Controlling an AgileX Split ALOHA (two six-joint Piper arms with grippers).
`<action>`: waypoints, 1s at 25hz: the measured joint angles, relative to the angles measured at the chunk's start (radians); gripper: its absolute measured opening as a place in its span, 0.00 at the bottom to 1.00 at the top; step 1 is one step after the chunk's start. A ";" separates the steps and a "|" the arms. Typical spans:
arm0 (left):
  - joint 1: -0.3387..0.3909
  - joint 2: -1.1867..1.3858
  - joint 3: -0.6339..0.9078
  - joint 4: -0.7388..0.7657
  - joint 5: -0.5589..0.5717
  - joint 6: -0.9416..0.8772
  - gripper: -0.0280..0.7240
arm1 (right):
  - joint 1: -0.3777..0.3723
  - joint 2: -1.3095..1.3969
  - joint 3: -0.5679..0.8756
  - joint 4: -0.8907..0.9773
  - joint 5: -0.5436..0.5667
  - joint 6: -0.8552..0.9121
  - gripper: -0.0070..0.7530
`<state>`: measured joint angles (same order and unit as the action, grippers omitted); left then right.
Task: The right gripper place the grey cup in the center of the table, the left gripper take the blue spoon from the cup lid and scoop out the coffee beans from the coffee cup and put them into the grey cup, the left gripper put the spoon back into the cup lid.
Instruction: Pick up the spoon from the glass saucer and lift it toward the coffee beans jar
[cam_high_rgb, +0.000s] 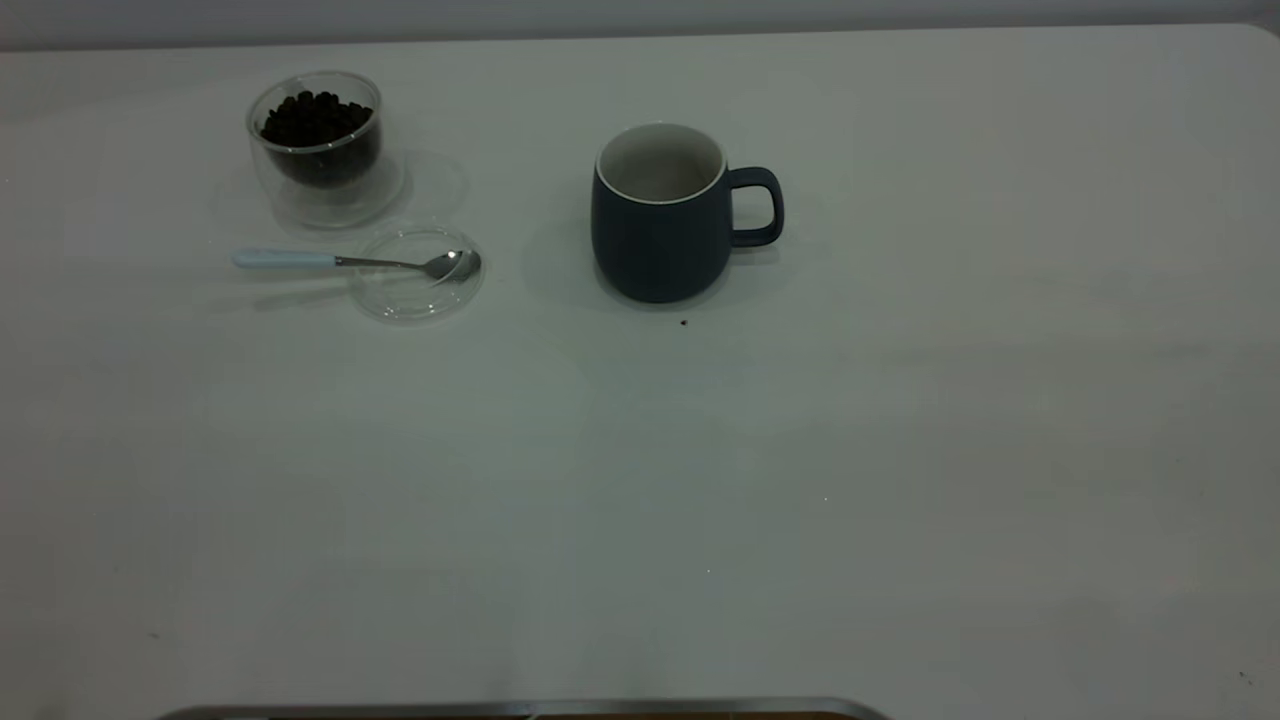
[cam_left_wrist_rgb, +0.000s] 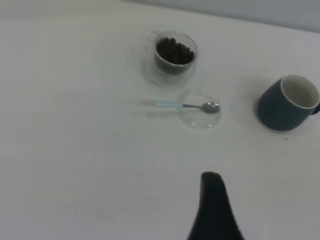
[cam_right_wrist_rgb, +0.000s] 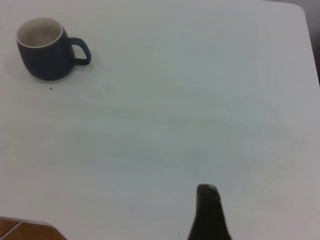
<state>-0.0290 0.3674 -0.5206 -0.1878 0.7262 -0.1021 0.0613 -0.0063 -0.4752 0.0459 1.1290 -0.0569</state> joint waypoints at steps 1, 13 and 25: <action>0.000 0.080 -0.016 -0.020 -0.030 0.020 0.82 | 0.000 0.000 0.000 0.000 0.000 0.000 0.78; 0.000 0.861 -0.294 -0.352 -0.139 0.350 0.82 | 0.000 0.000 0.000 0.000 0.000 -0.001 0.78; 0.161 1.270 -0.541 -0.458 0.083 0.608 0.82 | 0.000 0.000 0.000 0.000 0.000 0.000 0.78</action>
<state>0.1315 1.6379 -1.0612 -0.6455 0.8090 0.5060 0.0613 -0.0063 -0.4752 0.0463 1.1290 -0.0569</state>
